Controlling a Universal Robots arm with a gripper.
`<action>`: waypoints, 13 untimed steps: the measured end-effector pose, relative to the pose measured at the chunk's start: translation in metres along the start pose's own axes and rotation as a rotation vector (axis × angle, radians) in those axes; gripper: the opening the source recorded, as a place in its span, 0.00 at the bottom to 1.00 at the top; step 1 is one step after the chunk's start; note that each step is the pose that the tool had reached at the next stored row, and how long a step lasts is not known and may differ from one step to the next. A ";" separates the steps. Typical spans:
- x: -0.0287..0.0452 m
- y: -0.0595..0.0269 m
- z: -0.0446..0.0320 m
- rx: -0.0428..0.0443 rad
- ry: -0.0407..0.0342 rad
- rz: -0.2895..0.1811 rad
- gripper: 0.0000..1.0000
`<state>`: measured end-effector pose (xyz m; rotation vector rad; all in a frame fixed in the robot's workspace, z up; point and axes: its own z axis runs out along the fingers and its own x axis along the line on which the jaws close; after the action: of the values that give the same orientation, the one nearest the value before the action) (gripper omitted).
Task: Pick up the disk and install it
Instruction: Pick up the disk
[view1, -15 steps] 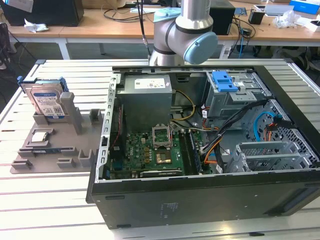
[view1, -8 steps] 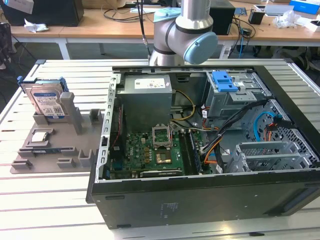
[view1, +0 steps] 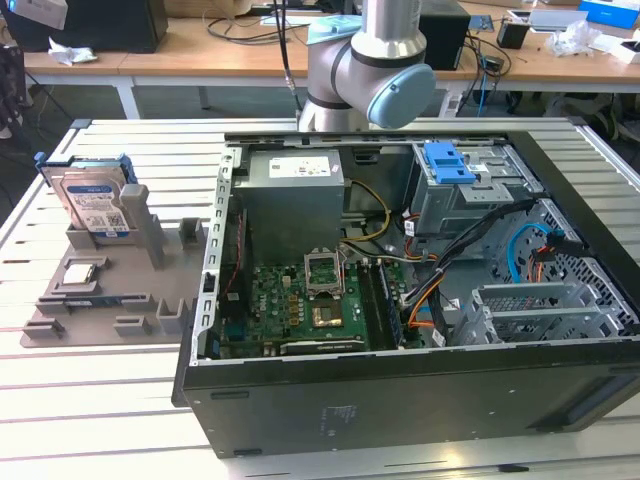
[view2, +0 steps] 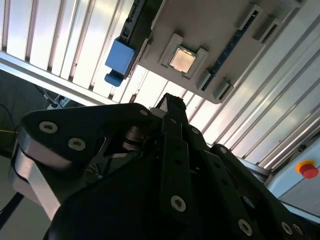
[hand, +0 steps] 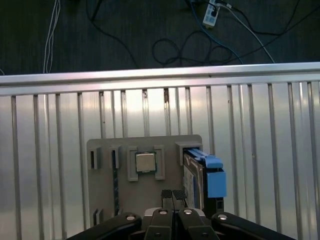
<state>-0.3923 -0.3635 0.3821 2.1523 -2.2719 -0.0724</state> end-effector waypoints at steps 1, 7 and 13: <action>0.0000 0.0000 0.0000 0.0000 0.0001 0.000 0.11; 0.0000 0.0000 0.0000 0.0000 0.0000 0.000 0.11; 0.0000 0.0000 0.0000 0.0000 -0.0001 0.001 0.36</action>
<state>-0.3923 -0.3635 0.3821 2.1517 -2.2726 -0.0724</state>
